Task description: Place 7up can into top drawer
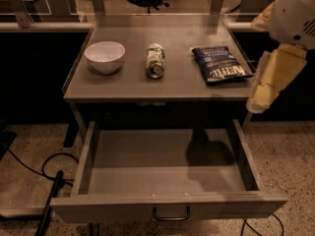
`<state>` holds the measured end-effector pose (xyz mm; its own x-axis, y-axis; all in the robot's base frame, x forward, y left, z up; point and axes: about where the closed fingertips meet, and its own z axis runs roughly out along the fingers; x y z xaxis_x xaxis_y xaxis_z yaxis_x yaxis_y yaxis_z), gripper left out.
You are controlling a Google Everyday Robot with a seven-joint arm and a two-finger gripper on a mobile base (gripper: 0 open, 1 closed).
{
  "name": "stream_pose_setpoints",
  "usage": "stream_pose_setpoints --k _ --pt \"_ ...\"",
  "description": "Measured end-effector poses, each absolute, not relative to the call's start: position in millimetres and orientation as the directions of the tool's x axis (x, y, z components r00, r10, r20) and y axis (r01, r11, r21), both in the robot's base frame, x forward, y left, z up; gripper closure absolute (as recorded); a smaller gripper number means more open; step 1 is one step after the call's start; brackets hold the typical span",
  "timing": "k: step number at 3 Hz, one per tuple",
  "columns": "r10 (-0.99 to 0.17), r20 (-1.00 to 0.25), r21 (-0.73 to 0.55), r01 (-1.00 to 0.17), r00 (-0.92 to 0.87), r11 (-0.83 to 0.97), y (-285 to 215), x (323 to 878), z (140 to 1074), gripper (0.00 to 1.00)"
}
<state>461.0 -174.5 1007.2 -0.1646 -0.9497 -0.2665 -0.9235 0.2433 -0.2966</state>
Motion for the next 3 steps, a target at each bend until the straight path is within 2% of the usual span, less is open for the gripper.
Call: stream_pose_setpoints --k 2,3 --pt "-0.935 -0.289 -0.269 -0.919 -0.207 0.287 -168 468 1004 0.00" --pt "-0.901 -0.297 -0.217 -0.896 -0.317 0.387 -159 505 990 0.00"
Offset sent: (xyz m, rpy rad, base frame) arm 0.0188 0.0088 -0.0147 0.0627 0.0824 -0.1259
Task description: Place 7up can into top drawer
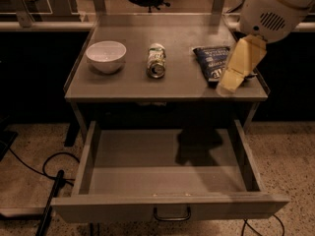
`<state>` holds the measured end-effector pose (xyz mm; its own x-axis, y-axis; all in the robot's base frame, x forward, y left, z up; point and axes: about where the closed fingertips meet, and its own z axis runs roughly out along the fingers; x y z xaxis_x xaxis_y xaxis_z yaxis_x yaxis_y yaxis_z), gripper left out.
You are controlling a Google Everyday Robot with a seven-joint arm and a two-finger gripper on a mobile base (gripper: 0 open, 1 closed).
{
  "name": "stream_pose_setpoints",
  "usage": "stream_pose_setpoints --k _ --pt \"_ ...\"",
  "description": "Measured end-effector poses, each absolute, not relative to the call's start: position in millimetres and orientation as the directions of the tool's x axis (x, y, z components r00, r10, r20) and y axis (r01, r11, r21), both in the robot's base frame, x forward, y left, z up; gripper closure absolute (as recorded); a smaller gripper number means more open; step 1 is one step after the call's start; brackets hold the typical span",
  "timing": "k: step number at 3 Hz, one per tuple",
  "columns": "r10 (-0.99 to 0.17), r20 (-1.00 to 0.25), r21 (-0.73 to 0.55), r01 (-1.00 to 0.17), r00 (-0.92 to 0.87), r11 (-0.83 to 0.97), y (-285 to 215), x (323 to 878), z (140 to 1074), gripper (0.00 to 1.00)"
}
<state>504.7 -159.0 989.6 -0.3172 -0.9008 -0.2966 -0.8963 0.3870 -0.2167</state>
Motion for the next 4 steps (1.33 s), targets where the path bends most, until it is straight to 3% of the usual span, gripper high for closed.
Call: stream_pose_setpoints --k 1,2,4 --pt "-0.860 -0.291 -0.171 -0.862 -0.419 0.477 -134 547 981 0.00" --pt "-0.859 -0.296 -0.183 -0.858 -0.418 0.480 -132 549 981 0.00" --pt "-0.728 -0.369 -0.080 -0.760 -0.578 0.645 -99 631 949 0.00"
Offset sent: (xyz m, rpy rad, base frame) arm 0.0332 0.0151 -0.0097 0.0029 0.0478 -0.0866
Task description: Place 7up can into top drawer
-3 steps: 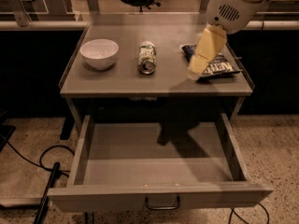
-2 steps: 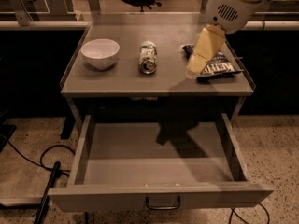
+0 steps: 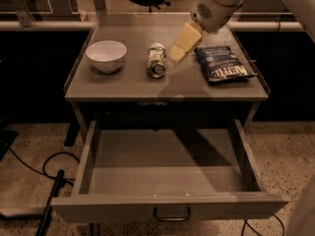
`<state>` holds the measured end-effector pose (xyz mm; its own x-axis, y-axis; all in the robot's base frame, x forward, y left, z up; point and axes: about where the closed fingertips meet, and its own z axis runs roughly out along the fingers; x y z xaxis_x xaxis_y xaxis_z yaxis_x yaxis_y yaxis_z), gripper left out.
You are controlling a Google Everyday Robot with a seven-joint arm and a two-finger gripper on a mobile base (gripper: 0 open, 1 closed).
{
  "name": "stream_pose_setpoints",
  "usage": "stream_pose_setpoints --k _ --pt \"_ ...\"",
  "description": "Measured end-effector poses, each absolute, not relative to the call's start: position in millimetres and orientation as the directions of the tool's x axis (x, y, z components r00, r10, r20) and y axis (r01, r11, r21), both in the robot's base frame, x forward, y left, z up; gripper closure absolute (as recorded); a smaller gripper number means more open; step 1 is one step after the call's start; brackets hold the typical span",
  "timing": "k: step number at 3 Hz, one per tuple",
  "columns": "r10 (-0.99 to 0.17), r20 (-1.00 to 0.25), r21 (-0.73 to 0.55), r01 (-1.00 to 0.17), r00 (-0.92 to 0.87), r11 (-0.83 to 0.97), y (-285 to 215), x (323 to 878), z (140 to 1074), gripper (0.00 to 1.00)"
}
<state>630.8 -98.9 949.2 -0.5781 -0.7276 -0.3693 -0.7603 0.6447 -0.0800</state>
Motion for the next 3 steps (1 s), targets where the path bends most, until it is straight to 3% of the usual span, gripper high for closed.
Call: stream_pose_setpoints --k 3 --pt "-0.660 -0.448 -0.023 -0.730 -0.603 0.683 -53 666 940 0.00"
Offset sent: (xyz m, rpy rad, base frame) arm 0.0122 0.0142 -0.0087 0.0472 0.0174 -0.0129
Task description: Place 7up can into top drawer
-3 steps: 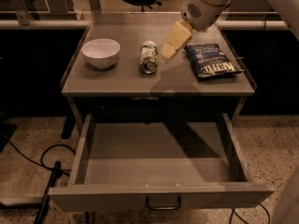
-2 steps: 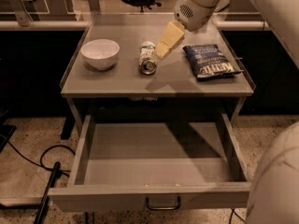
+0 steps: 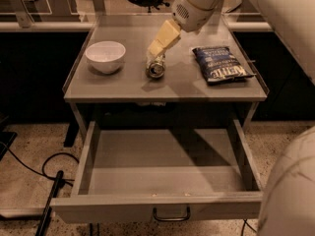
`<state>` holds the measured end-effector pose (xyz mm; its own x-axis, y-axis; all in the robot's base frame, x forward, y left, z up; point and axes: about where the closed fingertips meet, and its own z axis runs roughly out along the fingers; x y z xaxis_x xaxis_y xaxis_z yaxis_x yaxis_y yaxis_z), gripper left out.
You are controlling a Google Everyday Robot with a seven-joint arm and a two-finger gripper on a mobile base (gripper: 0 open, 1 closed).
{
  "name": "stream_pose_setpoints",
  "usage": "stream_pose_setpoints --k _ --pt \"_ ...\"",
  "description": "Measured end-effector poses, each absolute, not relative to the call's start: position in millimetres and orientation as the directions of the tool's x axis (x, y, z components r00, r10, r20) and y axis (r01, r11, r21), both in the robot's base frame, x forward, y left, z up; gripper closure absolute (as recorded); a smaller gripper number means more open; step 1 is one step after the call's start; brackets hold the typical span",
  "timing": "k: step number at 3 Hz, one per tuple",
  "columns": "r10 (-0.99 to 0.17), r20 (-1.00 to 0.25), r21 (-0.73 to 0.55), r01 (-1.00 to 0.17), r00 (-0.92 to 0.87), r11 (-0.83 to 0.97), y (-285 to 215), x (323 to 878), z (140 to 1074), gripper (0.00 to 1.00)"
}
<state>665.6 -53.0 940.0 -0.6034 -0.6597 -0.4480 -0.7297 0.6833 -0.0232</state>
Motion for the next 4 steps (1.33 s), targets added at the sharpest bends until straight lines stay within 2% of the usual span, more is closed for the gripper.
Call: stream_pose_setpoints --k 1,4 --pt "-0.608 -0.464 -0.017 -0.681 -0.644 0.733 -30 692 936 0.00" --pt "-0.600 -0.485 0.000 -0.686 -0.637 0.728 -8 710 921 0.00"
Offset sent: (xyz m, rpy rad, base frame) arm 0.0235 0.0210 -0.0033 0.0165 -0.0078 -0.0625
